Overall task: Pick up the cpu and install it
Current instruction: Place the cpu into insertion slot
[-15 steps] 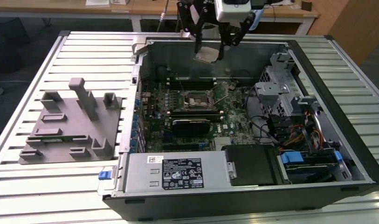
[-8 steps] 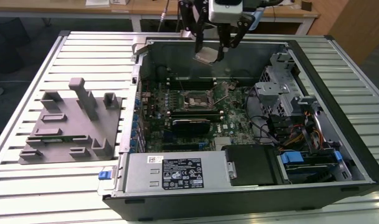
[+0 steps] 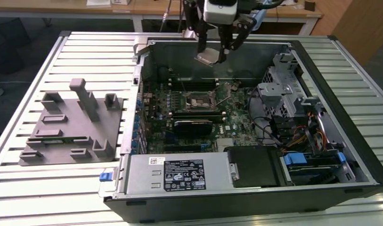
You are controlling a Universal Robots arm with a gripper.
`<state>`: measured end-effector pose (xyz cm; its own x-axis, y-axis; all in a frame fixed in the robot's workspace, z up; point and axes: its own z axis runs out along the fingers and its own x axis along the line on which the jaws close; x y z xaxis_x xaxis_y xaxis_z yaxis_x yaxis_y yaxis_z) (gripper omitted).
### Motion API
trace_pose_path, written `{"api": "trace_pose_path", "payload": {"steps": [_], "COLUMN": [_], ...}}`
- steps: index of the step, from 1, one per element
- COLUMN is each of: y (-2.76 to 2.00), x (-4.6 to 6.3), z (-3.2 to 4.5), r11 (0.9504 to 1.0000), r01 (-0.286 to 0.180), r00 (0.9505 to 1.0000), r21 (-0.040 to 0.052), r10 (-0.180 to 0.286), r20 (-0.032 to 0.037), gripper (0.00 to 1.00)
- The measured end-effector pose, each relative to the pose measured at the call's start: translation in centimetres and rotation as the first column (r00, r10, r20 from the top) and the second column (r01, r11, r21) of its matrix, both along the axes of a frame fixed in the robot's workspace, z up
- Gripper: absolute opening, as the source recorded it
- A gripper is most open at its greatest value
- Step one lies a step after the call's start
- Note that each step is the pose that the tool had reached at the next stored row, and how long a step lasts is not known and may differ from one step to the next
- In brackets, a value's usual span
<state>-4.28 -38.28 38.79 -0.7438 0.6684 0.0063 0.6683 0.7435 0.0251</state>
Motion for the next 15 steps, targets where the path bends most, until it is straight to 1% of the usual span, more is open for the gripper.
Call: {"api": "trace_pose_path", "payload": {"steps": [2,4,6,8,11,15], "y": [0.01,0.01,0.02,0.02,0.03,0.04], "x": [0.00,0.00,0.00,0.00,0.00,0.00], "z": [-0.04,-0.08,-0.12,-0.16,-0.22,-0.29], "r11": [0.9995,0.9980,0.9956,0.9922,0.9842,0.9703], "r01": [0.030,0.063,0.094,0.125,0.177,0.242], "r00": [0.9995,0.9980,0.9956,0.9922,0.9842,0.9703], "r21": [0.0000,0.0000,0.0001,0.0000,0.0000,0.0000], "r10": [-0.030,-0.063,-0.094,-0.125,-0.177,-0.242], "r20": [0.0000,0.0000,0.0000,0.0000,0.0000,0.0000], "gripper": [0.54,0.54,0.54,0.54,0.54,0.54]}}
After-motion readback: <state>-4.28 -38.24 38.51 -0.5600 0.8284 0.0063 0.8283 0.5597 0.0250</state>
